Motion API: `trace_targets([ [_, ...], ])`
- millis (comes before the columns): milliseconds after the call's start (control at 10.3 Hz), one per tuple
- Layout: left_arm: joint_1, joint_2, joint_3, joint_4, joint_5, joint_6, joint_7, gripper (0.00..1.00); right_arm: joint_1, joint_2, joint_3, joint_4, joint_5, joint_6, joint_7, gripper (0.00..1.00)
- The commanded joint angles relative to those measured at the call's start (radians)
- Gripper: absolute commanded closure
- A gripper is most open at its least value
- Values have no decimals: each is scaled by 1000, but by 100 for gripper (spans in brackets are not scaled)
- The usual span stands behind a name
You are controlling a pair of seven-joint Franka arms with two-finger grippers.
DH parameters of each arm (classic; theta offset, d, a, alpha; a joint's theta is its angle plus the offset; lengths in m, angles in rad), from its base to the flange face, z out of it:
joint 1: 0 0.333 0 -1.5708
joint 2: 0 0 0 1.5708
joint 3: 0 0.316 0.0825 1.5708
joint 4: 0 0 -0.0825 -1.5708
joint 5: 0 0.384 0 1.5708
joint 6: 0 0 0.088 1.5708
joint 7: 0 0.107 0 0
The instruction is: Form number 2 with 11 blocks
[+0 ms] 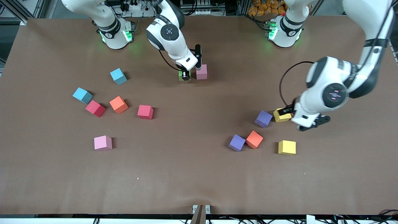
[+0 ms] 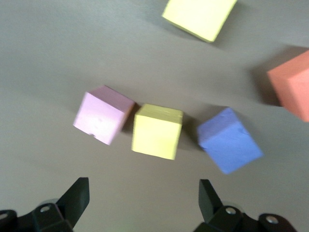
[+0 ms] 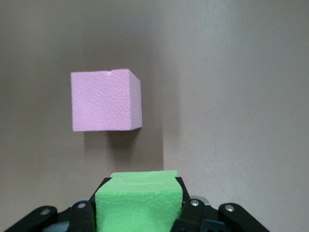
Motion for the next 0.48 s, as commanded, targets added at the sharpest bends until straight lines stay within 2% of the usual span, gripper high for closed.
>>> trace_targets([
  [0,62,15,-14,-23,75,-8,170,0,-8,19,9,-5,-5,2,65,63],
  [387,178,22,-15,-122,76,111,380,0,10,65,15,-3,-5,33,78,63],
])
